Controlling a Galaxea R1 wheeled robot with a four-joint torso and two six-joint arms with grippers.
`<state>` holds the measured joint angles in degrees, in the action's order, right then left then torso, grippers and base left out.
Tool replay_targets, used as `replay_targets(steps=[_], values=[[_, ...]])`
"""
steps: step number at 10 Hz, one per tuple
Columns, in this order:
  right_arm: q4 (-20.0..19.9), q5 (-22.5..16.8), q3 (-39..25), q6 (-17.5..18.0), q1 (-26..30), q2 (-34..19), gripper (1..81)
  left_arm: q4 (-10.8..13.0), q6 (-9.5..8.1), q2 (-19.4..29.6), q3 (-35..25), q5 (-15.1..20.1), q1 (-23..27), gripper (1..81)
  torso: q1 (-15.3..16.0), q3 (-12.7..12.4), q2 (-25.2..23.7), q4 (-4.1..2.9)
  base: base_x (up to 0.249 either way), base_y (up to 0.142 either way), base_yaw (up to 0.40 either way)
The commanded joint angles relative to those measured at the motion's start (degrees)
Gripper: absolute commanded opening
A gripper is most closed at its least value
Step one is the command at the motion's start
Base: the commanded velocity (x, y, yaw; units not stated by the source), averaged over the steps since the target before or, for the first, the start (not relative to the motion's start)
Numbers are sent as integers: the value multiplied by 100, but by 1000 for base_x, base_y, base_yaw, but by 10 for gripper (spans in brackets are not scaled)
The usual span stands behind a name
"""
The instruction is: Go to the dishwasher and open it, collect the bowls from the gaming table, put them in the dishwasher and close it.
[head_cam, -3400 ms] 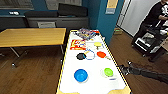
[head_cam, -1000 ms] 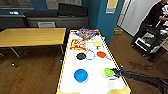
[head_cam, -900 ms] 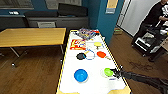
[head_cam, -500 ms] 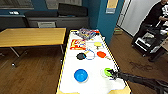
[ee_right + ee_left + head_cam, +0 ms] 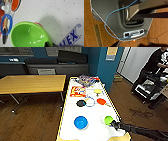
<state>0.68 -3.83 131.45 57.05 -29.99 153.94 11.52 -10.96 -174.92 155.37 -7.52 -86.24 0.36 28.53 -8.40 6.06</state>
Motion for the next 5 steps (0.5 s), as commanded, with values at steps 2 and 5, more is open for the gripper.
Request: replay_targets(steps=[2,5], values=[[263,-153,-1846,-36,911,-1762,10,-9,-11,-34,-50,330,-12,811,0,0,0,0,0,0,0],[1152,-189,-3300,-71,533,-3340,10,35,-11,-78,-50,313,14,811,0,0,0,0,0,0,0]])
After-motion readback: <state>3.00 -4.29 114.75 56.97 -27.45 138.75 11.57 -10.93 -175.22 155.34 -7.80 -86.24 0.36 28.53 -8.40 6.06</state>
